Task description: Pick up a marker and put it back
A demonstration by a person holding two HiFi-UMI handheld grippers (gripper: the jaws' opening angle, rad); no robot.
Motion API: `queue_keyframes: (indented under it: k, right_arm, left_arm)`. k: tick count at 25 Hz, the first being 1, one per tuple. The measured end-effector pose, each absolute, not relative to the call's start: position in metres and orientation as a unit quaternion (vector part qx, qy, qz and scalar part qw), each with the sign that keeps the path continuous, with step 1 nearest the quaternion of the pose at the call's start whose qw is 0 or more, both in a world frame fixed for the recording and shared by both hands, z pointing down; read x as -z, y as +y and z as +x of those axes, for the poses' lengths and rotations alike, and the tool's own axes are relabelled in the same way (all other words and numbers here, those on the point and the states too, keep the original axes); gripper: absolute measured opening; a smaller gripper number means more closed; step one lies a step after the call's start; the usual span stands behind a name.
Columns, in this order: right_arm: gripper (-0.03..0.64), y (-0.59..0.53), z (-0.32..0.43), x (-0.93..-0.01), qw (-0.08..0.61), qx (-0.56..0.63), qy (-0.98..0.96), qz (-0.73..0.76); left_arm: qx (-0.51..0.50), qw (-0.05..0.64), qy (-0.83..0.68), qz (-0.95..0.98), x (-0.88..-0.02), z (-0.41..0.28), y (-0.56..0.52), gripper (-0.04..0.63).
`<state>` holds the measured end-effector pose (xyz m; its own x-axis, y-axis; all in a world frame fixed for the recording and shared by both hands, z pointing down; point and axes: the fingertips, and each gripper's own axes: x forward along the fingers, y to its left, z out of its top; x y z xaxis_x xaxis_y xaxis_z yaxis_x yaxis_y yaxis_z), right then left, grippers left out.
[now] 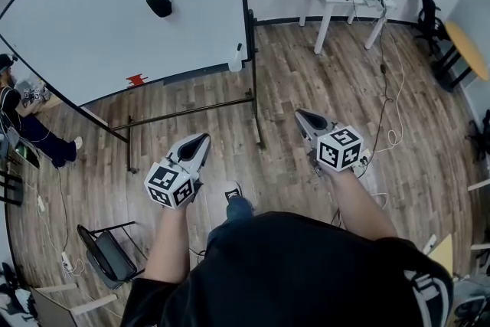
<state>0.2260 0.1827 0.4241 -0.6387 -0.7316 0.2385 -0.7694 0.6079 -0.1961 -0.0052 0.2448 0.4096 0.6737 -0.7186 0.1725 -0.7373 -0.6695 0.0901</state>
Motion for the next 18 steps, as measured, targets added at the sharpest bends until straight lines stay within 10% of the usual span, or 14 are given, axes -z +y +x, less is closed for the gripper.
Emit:
queue_keyframes:
  k: [18]
  right_arm:
    - [-0.003,0.052,0.165,-0.444,0.083,-0.155,-0.88,0.442]
  left_arm:
    - [-0.066,0.087,-0.365,0.925,-0.427,-0.053,0.101,0.014]
